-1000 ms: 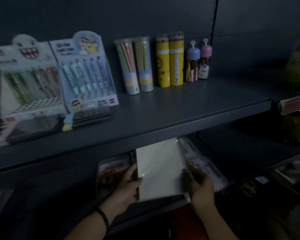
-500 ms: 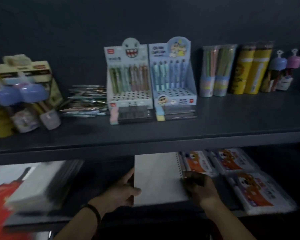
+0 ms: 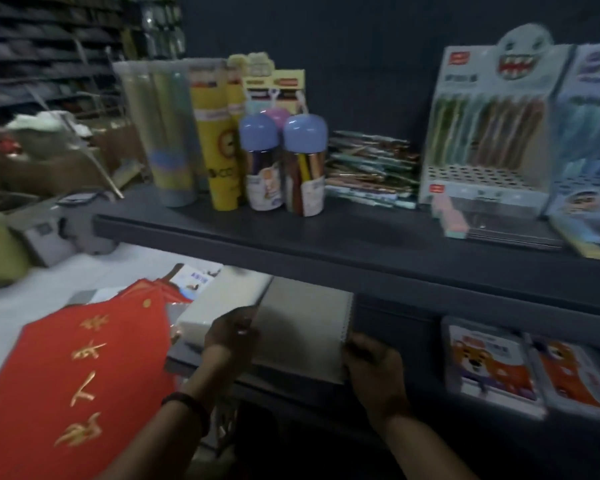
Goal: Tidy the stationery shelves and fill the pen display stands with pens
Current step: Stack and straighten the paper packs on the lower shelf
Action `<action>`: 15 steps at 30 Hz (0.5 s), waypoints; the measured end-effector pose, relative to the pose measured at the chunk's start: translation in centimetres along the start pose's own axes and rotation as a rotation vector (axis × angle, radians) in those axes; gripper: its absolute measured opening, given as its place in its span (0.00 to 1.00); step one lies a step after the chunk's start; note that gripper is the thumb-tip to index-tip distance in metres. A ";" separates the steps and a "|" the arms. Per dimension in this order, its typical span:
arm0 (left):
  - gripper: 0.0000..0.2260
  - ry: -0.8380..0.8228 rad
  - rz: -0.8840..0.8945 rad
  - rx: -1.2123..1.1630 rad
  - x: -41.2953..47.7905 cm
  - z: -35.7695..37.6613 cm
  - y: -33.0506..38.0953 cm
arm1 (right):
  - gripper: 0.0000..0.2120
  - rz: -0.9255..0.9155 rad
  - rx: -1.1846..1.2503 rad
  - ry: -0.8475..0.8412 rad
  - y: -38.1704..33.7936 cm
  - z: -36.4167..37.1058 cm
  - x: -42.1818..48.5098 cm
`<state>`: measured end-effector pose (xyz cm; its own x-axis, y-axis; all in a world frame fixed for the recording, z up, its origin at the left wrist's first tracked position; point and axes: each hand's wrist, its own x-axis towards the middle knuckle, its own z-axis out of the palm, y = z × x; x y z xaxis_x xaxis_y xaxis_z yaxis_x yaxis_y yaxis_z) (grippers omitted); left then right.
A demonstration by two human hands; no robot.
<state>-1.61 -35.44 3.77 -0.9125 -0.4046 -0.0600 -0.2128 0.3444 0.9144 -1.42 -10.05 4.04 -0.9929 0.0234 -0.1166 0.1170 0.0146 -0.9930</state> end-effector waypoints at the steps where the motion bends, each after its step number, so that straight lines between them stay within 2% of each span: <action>1: 0.18 0.050 -0.021 -0.025 1.5 -0.8 -1.9 | 0.11 0.018 0.004 0.004 -0.1 1.9 0.6; 3: 0.12 0.117 -0.034 -0.084 3.7 -2.4 -4.1 | 0.08 0.036 -0.022 0.012 -0.5 5.4 2.0; 5: 0.07 0.149 -0.040 -0.048 5.0 -4.5 -3.2 | 0.06 0.018 -0.094 0.010 -1.0 8.6 3.6; 10: 0.12 0.213 -0.014 0.177 8.3 -8.0 -1.2 | 0.05 -0.014 -0.170 0.038 -2.4 14.4 7.2; 15: 0.17 0.284 0.108 0.159 8.2 -6.3 -2.7 | 0.09 0.055 -0.265 0.026 -0.2 17.2 9.7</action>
<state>-6.27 -45.03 3.34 -0.8036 -0.5709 0.1681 -0.1928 0.5170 0.8340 -11.41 -27.03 2.80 -0.9844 0.0566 -0.1668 0.1760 0.2735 -0.9456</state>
